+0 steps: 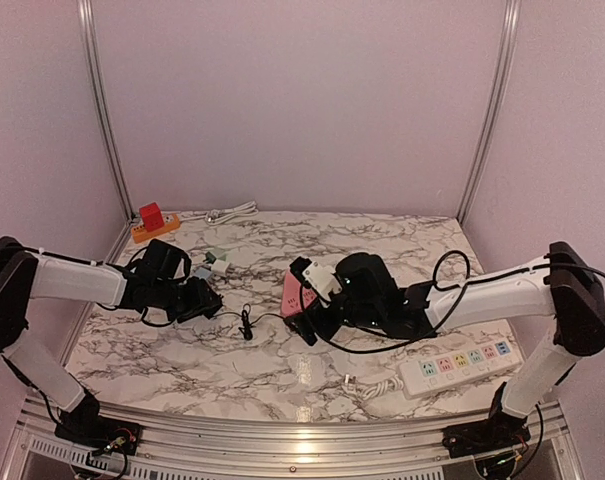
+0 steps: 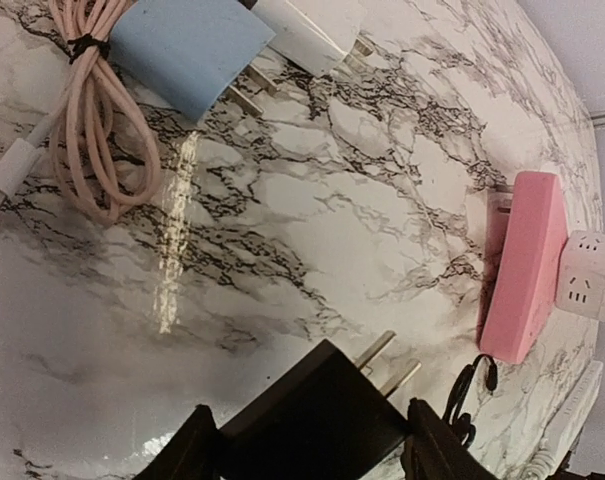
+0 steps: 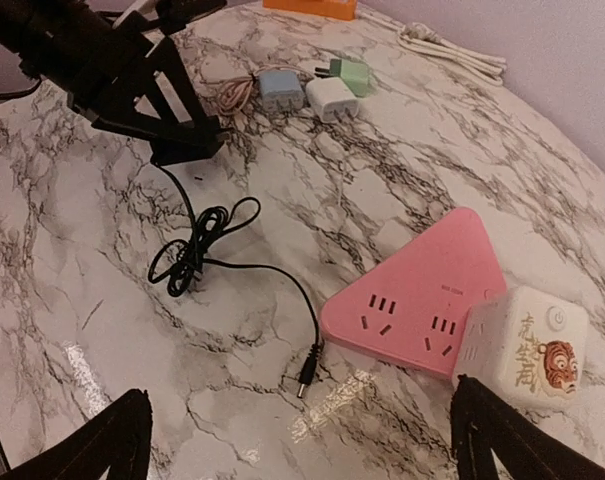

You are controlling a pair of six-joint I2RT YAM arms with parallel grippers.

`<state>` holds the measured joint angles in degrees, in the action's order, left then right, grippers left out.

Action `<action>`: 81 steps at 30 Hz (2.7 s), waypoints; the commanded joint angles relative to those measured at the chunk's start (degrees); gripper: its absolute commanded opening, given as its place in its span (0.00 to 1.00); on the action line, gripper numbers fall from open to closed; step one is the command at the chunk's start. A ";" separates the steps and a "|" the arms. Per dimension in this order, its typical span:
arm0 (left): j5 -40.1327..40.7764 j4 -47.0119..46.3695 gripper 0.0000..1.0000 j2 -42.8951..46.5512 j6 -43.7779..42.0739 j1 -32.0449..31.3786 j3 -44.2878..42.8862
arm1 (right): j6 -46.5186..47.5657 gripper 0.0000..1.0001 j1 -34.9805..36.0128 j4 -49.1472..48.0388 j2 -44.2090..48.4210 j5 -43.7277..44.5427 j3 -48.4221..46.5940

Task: Insert the plug
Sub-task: Pick up the plug and the socket.

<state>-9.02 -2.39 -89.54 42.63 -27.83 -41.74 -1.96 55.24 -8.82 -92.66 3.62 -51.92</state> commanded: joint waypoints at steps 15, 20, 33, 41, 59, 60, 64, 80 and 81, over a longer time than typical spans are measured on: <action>-5.27 -7.90 0.27 6.48 12.83 -6.59 -0.99 | 16.80 0.98 9.73 -17.46 -2.66 8.81 -1.04; -4.44 -8.15 0.27 6.45 14.32 -8.13 -1.96 | 21.01 0.97 12.89 -16.50 -6.91 10.31 -4.52; -0.23 -7.42 0.27 9.05 12.47 -11.19 -2.45 | 20.54 0.85 14.28 -16.33 -12.64 19.33 -9.79; 4.98 -3.84 0.28 9.86 8.70 -13.99 -5.24 | 18.92 0.68 14.28 -14.12 -13.27 17.58 -11.76; 24.53 -9.39 0.28 16.83 -9.73 -23.58 -2.48 | -13.59 0.87 4.66 -20.80 3.07 -11.37 -2.69; 26.12 -9.69 0.28 17.10 -11.67 -24.42 -2.29 | -14.91 0.87 4.36 -18.93 4.54 -11.39 -3.35; 28.16 -13.05 0.28 18.65 -17.37 -26.34 -0.41 | -19.12 0.87 3.52 -14.88 8.02 -10.35 -4.77; 32.74 -25.54 0.27 22.32 -51.79 -38.19 7.02 | -28.41 0.83 -4.29 6.08 5.81 -27.70 -16.73; 33.59 -25.87 0.27 21.98 -52.83 -38.90 6.96 | -28.17 0.82 -4.31 6.92 5.07 -29.42 -17.51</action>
<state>21.02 -23.49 -67.33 -0.60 -64.58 -34.85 -30.59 50.74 -8.73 -85.32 -17.32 -64.58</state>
